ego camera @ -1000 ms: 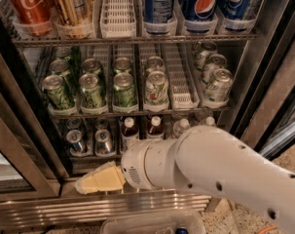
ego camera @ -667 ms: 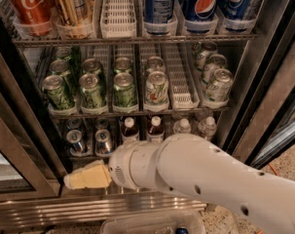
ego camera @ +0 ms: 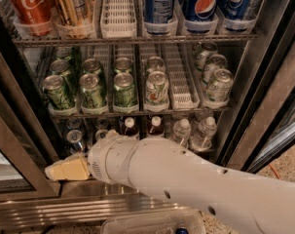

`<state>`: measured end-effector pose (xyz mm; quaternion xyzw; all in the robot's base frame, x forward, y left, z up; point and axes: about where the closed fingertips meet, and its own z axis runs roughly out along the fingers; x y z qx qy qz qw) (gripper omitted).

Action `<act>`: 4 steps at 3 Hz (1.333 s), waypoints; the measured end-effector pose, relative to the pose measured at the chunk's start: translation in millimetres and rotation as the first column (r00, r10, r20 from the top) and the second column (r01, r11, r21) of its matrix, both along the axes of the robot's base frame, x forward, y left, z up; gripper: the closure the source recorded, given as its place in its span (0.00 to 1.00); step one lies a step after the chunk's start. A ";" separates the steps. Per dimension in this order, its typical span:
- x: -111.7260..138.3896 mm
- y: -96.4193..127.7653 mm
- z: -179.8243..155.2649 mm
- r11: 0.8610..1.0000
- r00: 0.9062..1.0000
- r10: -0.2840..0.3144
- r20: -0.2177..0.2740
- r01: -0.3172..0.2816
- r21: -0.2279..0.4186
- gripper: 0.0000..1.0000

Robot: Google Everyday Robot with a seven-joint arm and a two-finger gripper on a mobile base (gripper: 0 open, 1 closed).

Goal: Pick green can from middle shelf of fridge

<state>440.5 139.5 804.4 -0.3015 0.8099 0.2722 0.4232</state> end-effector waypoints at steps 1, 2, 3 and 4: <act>1.6 16.1 21.9 1.000 0.996 0.025 0.084 -0.023 -0.015 0.00; -3.3 25.6 31.8 0.999 0.990 0.044 0.133 -0.039 -0.035 0.00; -9.3 40.3 34.7 1.000 0.995 0.005 0.100 -0.007 0.016 0.00; -8.9 40.5 35.5 1.000 0.995 -0.002 0.096 -0.001 0.023 0.00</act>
Offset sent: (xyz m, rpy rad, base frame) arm -0.0067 0.0348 0.0397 -0.0518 -0.1848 0.0564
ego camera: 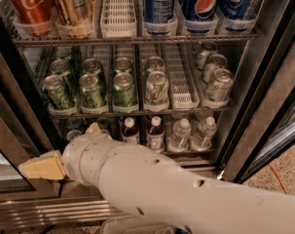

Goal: Pick green can from middle shelf of fridge

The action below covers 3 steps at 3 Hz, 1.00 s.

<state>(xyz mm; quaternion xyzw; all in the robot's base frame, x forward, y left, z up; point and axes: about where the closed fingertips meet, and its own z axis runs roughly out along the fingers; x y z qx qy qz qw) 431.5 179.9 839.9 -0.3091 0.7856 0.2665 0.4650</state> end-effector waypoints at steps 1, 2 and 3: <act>-7.1 -2.6 -3.9 0.997 0.997 -0.073 -0.016 0.074 0.024 0.00; -9.8 23.6 -13.7 0.989 0.993 -0.116 -0.034 0.118 0.092 0.00; 1.1 50.5 -28.9 0.977 0.989 -0.142 -0.047 0.148 0.152 0.00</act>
Offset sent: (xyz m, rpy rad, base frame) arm 0.0027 0.0586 -0.0457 0.2121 0.0433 -0.2150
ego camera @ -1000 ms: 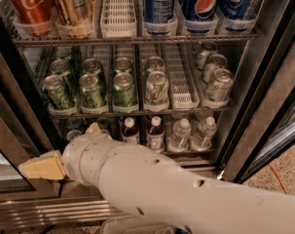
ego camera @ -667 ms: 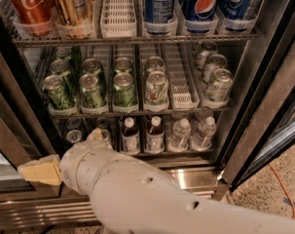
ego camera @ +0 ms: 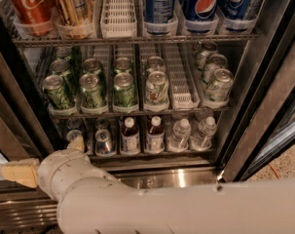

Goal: Pick green can from middle shelf of fridge

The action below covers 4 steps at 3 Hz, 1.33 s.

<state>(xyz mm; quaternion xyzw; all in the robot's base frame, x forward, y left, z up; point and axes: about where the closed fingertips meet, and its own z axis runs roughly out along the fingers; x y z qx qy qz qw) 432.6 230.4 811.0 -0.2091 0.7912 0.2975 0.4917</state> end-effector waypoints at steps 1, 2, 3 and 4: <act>32.6 16.9 -9.3 0.999 0.998 -0.037 0.051 0.036 0.023 0.00; 62.7 17.1 -1.8 0.998 0.989 -0.057 0.139 0.057 -0.001 0.00; 77.0 14.9 7.7 0.996 0.975 -0.047 0.215 0.062 -0.061 0.00; 85.6 10.8 17.3 0.988 0.956 -0.048 0.291 0.089 -0.129 0.00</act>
Offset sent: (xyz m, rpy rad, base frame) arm 0.0977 0.0175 0.0027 -0.0467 -0.2345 -0.0684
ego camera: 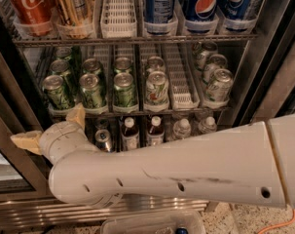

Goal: Pick green can from middle shelf of fridge

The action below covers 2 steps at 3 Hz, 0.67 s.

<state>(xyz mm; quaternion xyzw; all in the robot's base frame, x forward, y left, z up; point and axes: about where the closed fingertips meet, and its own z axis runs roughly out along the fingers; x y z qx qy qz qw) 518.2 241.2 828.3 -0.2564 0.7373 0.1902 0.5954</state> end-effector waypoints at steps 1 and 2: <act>0.0 0.0 0.0 1.000 1.000 0.000 0.000 0.000 0.000 0.00; -4.7 1.3 1.0 1.000 1.000 0.009 -0.008 -0.009 0.029 0.00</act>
Offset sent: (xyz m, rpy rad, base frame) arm -0.0100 0.0030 -0.0036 0.0700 0.0315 0.0214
